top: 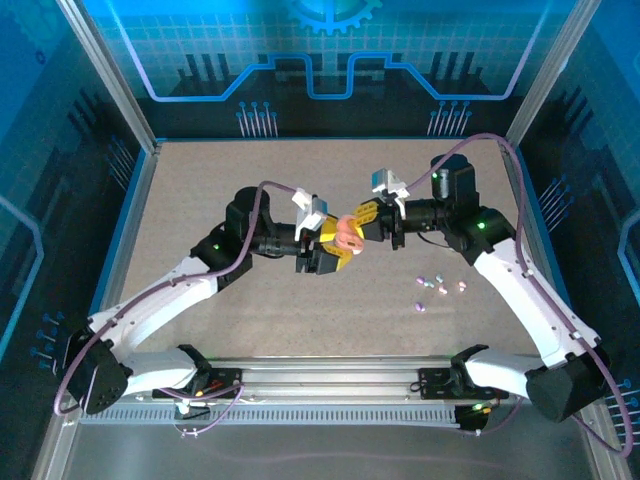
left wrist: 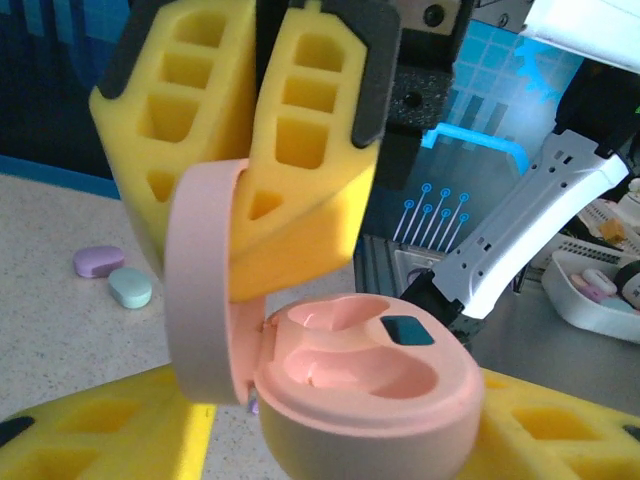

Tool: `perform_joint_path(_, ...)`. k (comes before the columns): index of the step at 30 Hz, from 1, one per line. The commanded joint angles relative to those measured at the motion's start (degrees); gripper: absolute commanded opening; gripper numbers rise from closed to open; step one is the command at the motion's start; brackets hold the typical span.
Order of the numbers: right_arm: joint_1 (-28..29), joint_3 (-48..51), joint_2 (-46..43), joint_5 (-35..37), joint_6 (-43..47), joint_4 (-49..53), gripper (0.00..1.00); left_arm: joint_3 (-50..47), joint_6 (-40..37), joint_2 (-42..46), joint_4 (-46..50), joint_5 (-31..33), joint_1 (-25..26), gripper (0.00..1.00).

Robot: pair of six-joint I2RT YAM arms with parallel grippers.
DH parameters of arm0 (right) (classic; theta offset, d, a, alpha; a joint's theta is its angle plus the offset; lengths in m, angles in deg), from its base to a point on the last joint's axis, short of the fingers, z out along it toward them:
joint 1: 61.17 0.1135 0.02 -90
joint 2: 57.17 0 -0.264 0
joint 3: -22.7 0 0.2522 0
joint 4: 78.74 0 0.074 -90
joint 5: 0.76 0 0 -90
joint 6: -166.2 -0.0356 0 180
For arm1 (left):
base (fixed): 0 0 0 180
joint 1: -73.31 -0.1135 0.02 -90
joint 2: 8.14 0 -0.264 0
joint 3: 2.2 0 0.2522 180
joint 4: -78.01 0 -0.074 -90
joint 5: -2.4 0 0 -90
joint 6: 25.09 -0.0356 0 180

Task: Insert wireless bluetooth earbuds into charging case

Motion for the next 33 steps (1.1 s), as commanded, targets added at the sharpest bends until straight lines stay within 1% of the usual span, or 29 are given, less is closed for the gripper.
perform_joint_path(1,1.16,0.01,-1.78,2.06,1.08,-0.81,0.06,2.41,0.98,-1.16,-0.31,-0.27,0.70,0.64)
perform_joint_path(5,1.55,0.41,-2.22,3.45,1.77,-0.85,0.07,2.51,1.72,-1.66,-1.06,-0.31,1.10,0.65)
perform_joint_path(11,1.79,0.81,-2.58,3.80,3.16,-0.33,0.07,2.33,1.01,-1.48,-0.67,1.10,1.11,0.58)
perform_joint_path(16,1.98,0.94,-2.64,4.41,4.21,-0.06,0.08,2.34,1.31,-1.61,-1.27,1.89,1.14,0.63)
perform_joint_path(17,2.04,1.02,-2.72,4.48,4.41,-0.06,0.08,2.35,1.36,-1.66,-1.30,1.75,1.11,0.63)
perform_joint_path(20,2.14,1.31,-2.88,4.64,4.50,-0.39,0.08,2.42,1.36,-1.90,-1.14,1.66,1.14,0.58)
perform_joint_path(24,2.16,1.55,-3.31,4.51,4.22,-1.04,0.08,2.17,0.92,-1.82,-0.78,1.48,1.14,0.48)
perform_joint_path(28,2.18,1.33,-3.26,4.37,4.30,-0.51,0.11,1.91,0.00,-1.49,-0.49,1.49,1.09,0.37)
perform_joint_path(29,2.18,1.21,-3.28,4.38,3.91,-0.50,0.12,1.84,-0.29,-1.32,-0.32,1.54,1.08,0.35)
perform_joint_path(31,2.18,0.94,-3.57,5.94,1.72,-1.14,0.19,1.41,-1.02,-0.85,-0.41,1.56,1.14,0.33)
perform_joint_path(33,2.09,0.31,-4.04,9.69,-1.71,-1.49,0.26,0.70,-1.45,-0.23,-0.89,1.78,1.15,0.31)
